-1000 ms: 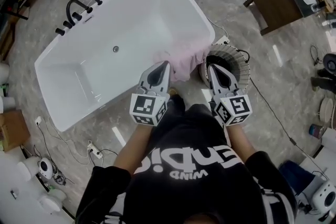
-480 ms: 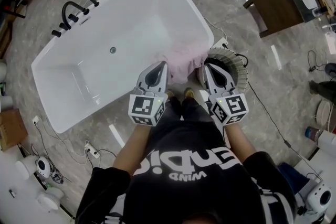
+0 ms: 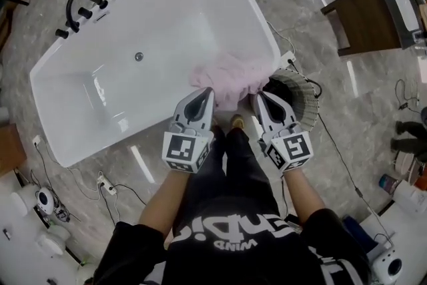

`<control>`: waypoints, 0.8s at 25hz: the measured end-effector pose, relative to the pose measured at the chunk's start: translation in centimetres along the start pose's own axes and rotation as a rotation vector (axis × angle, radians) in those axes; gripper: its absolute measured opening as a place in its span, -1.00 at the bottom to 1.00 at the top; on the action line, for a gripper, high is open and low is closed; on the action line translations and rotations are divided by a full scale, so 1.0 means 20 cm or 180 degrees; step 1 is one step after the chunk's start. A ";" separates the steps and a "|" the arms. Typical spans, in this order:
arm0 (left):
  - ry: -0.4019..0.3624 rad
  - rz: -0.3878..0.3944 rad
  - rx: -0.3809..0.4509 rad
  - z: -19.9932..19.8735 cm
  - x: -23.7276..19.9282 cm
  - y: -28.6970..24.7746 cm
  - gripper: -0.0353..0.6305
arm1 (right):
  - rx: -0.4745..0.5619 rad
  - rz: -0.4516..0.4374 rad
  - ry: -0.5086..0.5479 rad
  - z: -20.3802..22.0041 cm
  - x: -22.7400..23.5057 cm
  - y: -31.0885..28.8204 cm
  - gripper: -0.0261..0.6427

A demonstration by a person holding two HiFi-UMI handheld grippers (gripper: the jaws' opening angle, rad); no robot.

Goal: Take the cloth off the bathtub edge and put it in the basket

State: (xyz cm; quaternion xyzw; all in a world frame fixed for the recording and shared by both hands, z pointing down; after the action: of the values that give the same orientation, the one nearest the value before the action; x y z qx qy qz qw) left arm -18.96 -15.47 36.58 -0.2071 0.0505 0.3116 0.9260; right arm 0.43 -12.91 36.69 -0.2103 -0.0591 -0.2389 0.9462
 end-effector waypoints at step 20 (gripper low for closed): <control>0.0165 -0.0016 -0.0172 0.40 -0.15 -0.23 -0.85 | -0.0312 -0.0617 0.0167 0.33 0.06 -0.32 -0.71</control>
State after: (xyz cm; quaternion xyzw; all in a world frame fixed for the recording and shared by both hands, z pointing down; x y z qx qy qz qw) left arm -18.85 -17.19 46.14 -0.2401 0.0655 0.3051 0.9192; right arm -1.54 -15.71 45.31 -0.2432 -0.0425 -0.3373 0.9084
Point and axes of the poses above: the fingertips, and each gripper's own axes: y backward along the fingers, x to its right, z out of its underside, the point moved 7 cm from there along y, backward along the fingers, and after that the axes turned 2 degrees about -x, right-handed, at the moved point
